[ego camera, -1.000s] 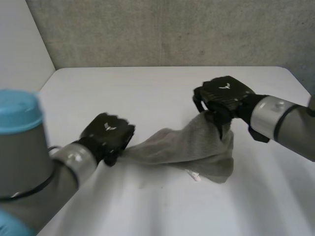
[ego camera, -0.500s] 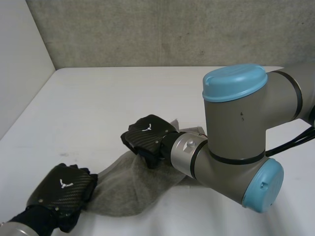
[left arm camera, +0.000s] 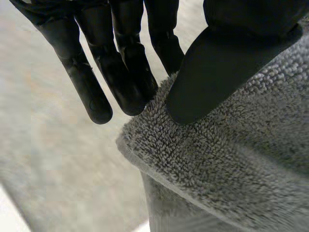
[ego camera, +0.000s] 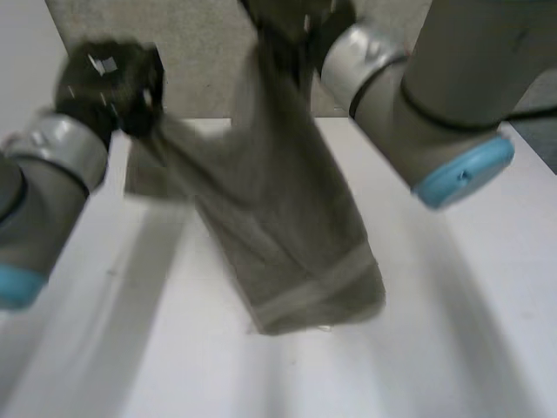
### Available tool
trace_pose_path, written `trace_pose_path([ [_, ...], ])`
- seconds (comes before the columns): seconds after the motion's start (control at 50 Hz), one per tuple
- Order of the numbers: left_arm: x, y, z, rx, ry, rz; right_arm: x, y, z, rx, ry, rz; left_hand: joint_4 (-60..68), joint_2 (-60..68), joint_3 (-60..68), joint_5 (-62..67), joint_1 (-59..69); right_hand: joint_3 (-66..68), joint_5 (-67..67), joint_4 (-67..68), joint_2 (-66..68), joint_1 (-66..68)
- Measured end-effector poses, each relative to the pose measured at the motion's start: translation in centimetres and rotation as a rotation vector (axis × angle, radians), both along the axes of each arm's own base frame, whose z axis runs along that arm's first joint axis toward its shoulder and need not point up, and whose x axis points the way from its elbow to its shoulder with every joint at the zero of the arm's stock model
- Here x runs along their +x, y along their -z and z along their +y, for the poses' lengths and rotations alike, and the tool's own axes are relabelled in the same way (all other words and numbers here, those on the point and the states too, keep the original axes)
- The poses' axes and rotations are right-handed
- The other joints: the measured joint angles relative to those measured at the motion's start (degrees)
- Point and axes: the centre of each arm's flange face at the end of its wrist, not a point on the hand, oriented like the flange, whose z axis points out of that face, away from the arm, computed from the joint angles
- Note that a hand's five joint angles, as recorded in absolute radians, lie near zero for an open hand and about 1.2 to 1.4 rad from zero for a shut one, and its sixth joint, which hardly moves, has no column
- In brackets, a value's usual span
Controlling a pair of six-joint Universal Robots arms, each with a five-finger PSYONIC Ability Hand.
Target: Fold the towel.
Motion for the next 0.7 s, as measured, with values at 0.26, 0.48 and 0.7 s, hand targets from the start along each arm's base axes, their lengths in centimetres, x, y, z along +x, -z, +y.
trace_pose_path([
  [0.26, 2.3, 2.7, 6.3, 0.206, -0.031, 0.027, 1.0, 2.0, 1.4, 0.110, -0.195, 0.069, 0.00, 0.01, 0.00, 0.10, 0.00, 0.00, 0.00, 0.00, 0.00, 0.02],
  [0.48, 5.0, 11.5, 11.6, 0.466, -0.047, -0.128, 1.9, 10.7, 3.5, 0.399, -0.311, 0.296, 0.00, 0.01, 0.00, 0.22, 0.01, 0.00, 0.00, 0.00, 0.01, 0.03],
  [0.7, 6.5, 14.6, 14.5, 0.545, -0.050, -0.238, 2.7, 16.6, 8.4, 0.549, -0.440, 0.454, -1.18, -1.14, -1.13, -0.50, -0.74, -1.17, -1.34, -1.27, -1.06, -1.69],
])
